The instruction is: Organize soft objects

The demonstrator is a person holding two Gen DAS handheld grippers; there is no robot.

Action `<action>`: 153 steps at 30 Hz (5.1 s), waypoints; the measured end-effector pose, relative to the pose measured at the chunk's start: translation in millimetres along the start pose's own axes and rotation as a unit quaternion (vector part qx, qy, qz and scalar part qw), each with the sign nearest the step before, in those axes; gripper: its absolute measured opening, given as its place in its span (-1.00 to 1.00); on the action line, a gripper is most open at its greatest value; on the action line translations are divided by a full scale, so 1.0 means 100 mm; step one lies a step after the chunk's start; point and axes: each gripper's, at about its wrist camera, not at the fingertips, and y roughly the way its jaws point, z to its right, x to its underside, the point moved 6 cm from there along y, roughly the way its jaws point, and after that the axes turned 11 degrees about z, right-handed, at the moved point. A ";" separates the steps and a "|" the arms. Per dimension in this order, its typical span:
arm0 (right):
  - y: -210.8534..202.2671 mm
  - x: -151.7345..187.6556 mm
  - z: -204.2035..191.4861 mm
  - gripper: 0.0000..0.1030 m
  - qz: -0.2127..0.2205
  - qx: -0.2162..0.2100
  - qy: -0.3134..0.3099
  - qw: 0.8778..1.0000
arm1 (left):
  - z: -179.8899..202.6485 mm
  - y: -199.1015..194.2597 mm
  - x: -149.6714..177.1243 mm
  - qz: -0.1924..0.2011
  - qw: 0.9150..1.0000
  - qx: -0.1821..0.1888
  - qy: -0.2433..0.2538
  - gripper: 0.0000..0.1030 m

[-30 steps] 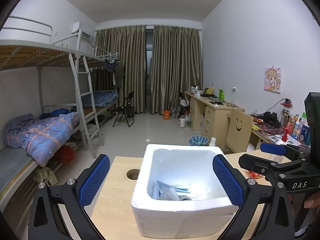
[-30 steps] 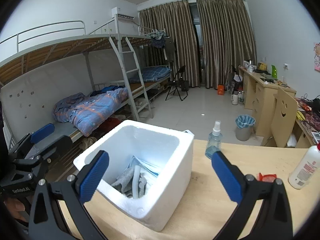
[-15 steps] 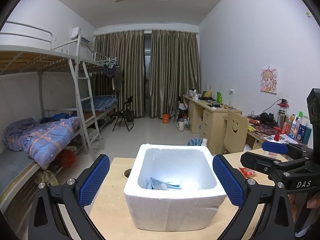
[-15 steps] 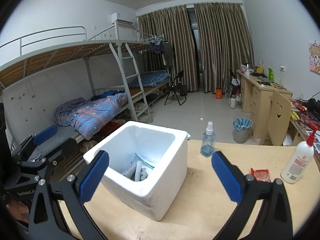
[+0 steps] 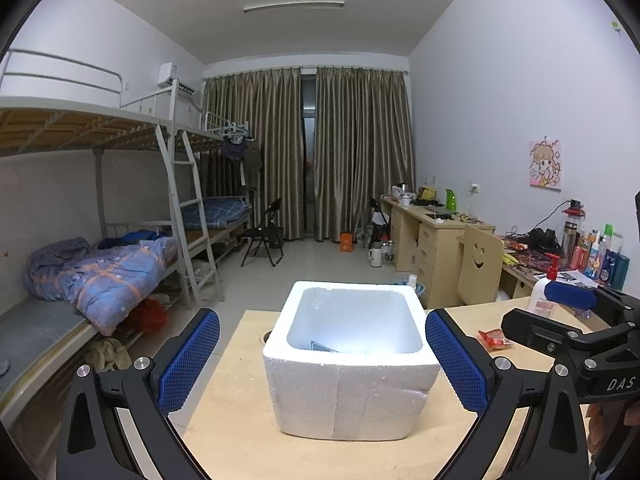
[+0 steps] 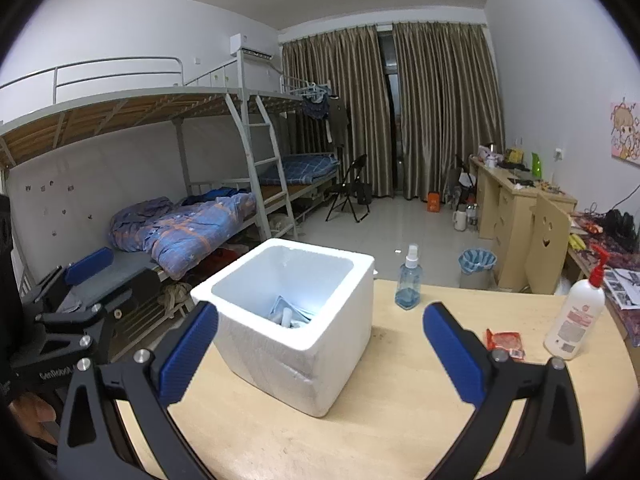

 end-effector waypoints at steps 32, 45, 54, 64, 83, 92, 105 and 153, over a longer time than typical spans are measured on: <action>-1.07 0.21 -0.35 1.00 0.052 0.003 -0.007 0.999 | 0.26 -1.27 -0.01 0.045 0.999 0.007 0.014 0.99; -1.26 0.30 -0.28 1.00 0.067 0.010 -0.004 0.998 | 0.32 -1.46 0.00 0.059 0.998 0.007 0.014 0.99; -1.33 0.40 -0.27 1.00 0.071 0.015 -0.004 0.997 | 0.32 -1.50 0.06 0.060 0.998 0.014 0.006 0.99; -1.36 0.64 -0.29 1.00 0.076 0.026 -0.001 0.997 | 0.34 -1.52 0.37 0.057 0.998 0.038 -0.002 0.99; -1.42 0.98 -0.22 1.00 0.081 0.052 0.006 0.995 | 0.27 -1.58 0.72 0.070 0.996 0.044 -0.016 0.99; -1.44 1.10 -0.16 1.00 0.076 0.056 0.014 0.995 | 0.31 -1.57 0.85 0.063 0.997 0.049 -0.015 0.99; -1.54 1.12 -0.18 1.00 0.081 0.058 0.011 0.995 | 0.38 -1.70 0.91 0.060 0.997 0.057 -0.002 0.99; -1.54 1.15 -0.26 1.00 0.075 0.055 0.002 0.996 | 0.35 -1.78 0.93 0.049 0.997 0.052 -0.004 0.99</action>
